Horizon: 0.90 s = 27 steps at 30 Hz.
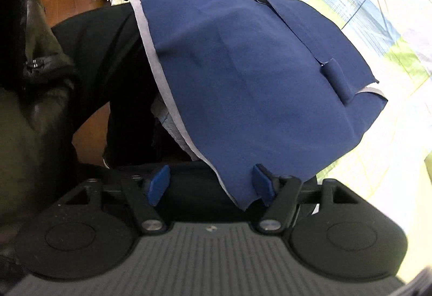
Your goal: Fold clothes
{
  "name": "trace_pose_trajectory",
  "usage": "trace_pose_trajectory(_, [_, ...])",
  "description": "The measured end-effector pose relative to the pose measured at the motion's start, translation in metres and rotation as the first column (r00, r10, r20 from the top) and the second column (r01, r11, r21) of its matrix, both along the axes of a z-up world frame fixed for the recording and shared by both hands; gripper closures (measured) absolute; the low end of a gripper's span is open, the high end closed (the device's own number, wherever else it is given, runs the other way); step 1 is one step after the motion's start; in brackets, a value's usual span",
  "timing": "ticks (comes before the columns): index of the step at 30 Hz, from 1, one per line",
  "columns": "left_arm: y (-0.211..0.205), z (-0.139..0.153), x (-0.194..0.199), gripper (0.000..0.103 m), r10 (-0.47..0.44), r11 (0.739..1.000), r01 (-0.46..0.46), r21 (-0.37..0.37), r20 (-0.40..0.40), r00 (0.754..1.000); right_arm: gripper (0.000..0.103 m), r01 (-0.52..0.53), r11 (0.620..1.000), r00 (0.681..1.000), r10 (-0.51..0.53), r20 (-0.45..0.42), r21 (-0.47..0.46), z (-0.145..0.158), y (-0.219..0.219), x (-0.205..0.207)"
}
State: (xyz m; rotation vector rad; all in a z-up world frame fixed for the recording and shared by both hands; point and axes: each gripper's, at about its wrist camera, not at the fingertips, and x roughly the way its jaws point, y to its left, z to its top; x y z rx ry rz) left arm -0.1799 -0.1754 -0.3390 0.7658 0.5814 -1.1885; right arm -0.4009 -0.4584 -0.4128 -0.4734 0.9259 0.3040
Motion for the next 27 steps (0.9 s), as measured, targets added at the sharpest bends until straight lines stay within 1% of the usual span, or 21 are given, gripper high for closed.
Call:
trace_pose_trajectory(1, [-0.003,-0.004,0.000,0.049,0.000,0.999,-0.001,0.040,0.021,1.000,0.035,0.003,1.000,1.000,-0.003,0.004,0.002,-0.001,0.001,-0.001])
trace_pose_trajectory(2, [-0.004,-0.005,-0.003,0.052,-0.019,0.998,0.017,0.056,0.045,0.999,0.035,0.005,1.000,1.000,-0.005,0.011,-0.002,-0.002,0.001,-0.002])
trace_pose_trajectory(3, [-0.003,-0.006,-0.005,0.076,-0.035,0.997,0.031,0.069,0.056,0.998,0.035,0.009,1.000,1.000,-0.009,0.017,-0.006,-0.003,0.002,-0.003])
trace_pose_trajectory(4, [-0.003,-0.006,-0.006,0.103,-0.047,0.995,0.040,0.094,0.064,0.997,0.035,0.011,1.000,1.000,-0.011,0.021,-0.007,-0.005,0.004,-0.004])
trace_pose_trajectory(5, [-0.002,-0.011,-0.010,0.103,-0.068,0.985,0.047,0.164,0.125,0.990,0.035,0.014,1.000,1.000,-0.014,0.022,-0.006,-0.007,0.004,-0.005])
trace_pose_trajectory(6, [0.000,-0.014,-0.012,0.103,-0.072,0.982,0.045,0.183,0.145,0.987,0.035,0.019,1.000,0.999,-0.019,0.027,-0.006,-0.007,0.003,-0.007])
trace_pose_trajectory(8, [0.009,-0.011,-0.009,0.103,-0.034,0.989,0.015,0.150,0.127,0.991,0.035,0.027,1.000,0.999,-0.027,0.037,-0.003,-0.006,0.001,-0.010])
trace_pose_trajectory(11, [0.017,-0.010,-0.010,0.103,-0.008,0.990,-0.007,0.143,0.105,0.994,0.035,0.032,0.999,0.999,-0.033,0.044,0.003,-0.007,-0.002,-0.015])
trace_pose_trajectory(15, [0.023,-0.013,-0.008,0.103,0.016,0.983,-0.030,0.179,0.081,0.997,0.035,0.023,1.000,0.999,-0.022,0.044,-0.017,-0.008,-0.004,-0.014])
trace_pose_trajectory(17, [0.027,-0.020,-0.003,0.103,0.052,0.975,-0.063,0.213,0.054,0.997,0.035,0.029,1.000,0.999,-0.028,0.045,-0.012,-0.007,-0.006,-0.015])
trace_pose_trajectory(18, [0.031,-0.023,-0.001,0.103,0.075,0.972,-0.083,0.218,0.045,0.996,0.035,0.030,0.999,0.998,-0.029,0.047,-0.011,-0.007,-0.007,-0.014])
trace_pose_trajectory(20, [0.041,-0.024,-0.002,0.103,0.112,0.972,-0.116,0.204,0.029,0.993,0.034,0.032,0.999,0.998,-0.032,0.048,-0.009,-0.008,-0.009,-0.012])
trace_pose_trajectory(22, [0.046,-0.019,-0.003,0.103,0.128,0.977,-0.132,0.169,0.033,0.991,0.032,0.033,0.999,0.998,-0.032,0.050,-0.007,-0.009,-0.009,-0.010])
trace_pose_trajectory(23, [0.046,-0.015,-0.004,0.101,0.132,0.981,-0.135,0.140,0.033,0.991,0.032,0.029,1.000,0.998,-0.028,0.050,-0.010,-0.010,-0.009,-0.010])
trace_pose_trajectory(24, [0.046,-0.012,-0.005,0.100,0.133,0.984,-0.136,0.118,0.032,0.991,0.031,0.025,1.000,0.998,-0.025,0.049,-0.013,-0.010,-0.009,-0.009])
trace_pose_trajectory(26, [0.041,-0.005,-0.008,0.088,0.128,0.990,-0.130,0.060,0.048,0.991,0.030,0.019,1.000,0.999,-0.018,0.049,-0.019,-0.010,-0.008,-0.008])
trace_pose_trajectory(27, [0.038,-0.005,-0.012,0.071,0.106,0.993,-0.110,0.047,0.080,0.991,0.030,0.017,1.000,0.999,-0.016,0.051,-0.019,-0.010,-0.008,-0.008])
